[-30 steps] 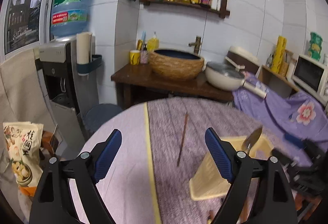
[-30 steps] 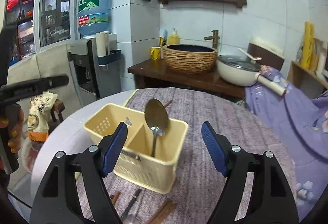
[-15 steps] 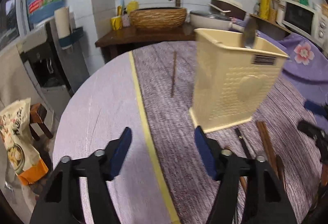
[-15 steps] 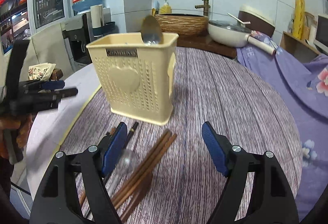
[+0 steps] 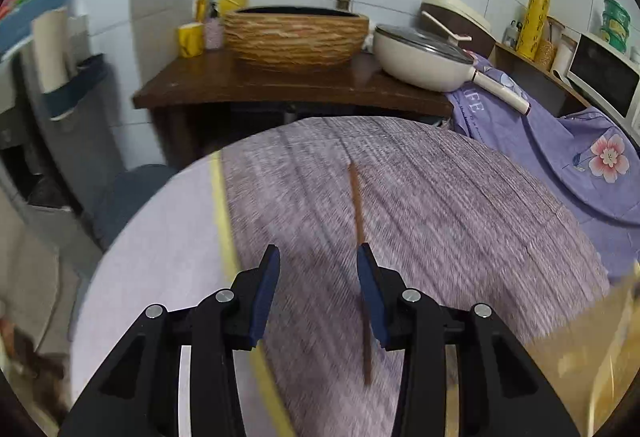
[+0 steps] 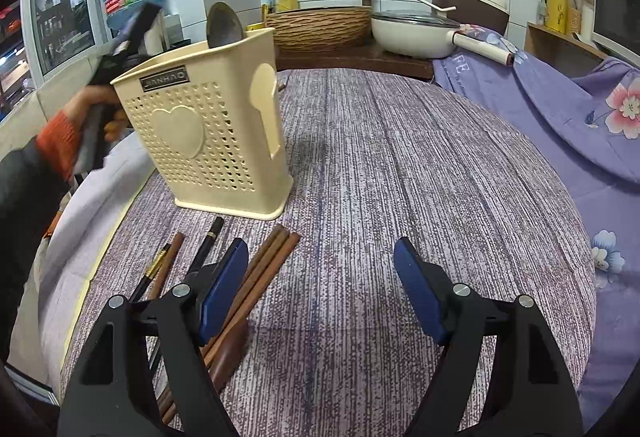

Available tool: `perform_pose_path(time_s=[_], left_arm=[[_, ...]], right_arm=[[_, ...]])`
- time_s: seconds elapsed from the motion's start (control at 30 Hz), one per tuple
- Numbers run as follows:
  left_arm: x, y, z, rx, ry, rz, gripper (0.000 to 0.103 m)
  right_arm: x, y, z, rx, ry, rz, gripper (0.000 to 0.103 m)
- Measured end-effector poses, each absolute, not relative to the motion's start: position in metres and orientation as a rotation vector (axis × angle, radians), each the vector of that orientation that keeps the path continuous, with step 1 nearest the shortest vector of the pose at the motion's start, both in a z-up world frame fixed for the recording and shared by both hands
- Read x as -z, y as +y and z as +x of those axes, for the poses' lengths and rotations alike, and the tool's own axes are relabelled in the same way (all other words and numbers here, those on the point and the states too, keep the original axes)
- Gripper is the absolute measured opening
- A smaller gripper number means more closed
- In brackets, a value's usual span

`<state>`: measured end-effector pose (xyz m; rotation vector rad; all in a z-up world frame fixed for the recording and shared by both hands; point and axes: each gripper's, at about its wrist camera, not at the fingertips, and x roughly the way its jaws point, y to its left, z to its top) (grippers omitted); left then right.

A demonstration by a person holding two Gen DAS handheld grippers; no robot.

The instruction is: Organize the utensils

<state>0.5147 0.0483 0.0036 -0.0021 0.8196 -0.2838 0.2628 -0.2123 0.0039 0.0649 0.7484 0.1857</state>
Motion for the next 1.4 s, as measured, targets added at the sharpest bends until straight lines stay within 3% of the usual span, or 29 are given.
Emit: perform_pose_path(time_s=[0.2, 0.33, 0.6, 0.73, 1.0, 1.13, 1.4], left_arm=[[0.032, 0.006, 0.590, 0.363, 0.931, 0.023, 0.039], [0.045, -0.020, 0.613, 0.361, 0.950, 0.086, 0.026], [0.061, -0.040, 0.636, 0.317, 0.934, 0.148, 0.018], [0.063, -0.045, 0.637, 0.285, 0.892, 0.194, 0.008], [0.060, -0.042, 0.631, 0.249, 0.899, 0.186, 0.007], [0.039, -0.022, 0.609, 0.265, 0.845, 0.129, 0.007], [-0.057, 0.034, 0.512, 0.320, 0.650, 0.002, 0.007]], right_arm=[[-0.007, -0.218, 0.268, -0.153, 0.747, 0.056, 0.075], [-0.010, -0.218, 0.271, -0.145, 0.745, 0.060, 0.075], [-0.014, -0.211, 0.274, -0.158, 0.735, 0.073, 0.075], [-0.011, -0.209, 0.274, -0.162, 0.743, 0.079, 0.075], [-0.013, -0.211, 0.269, -0.161, 0.735, 0.107, 0.075], [-0.018, -0.217, 0.263, -0.163, 0.723, 0.130, 0.075], [-0.034, -0.224, 0.239, -0.203, 0.671, 0.184, 0.075]])
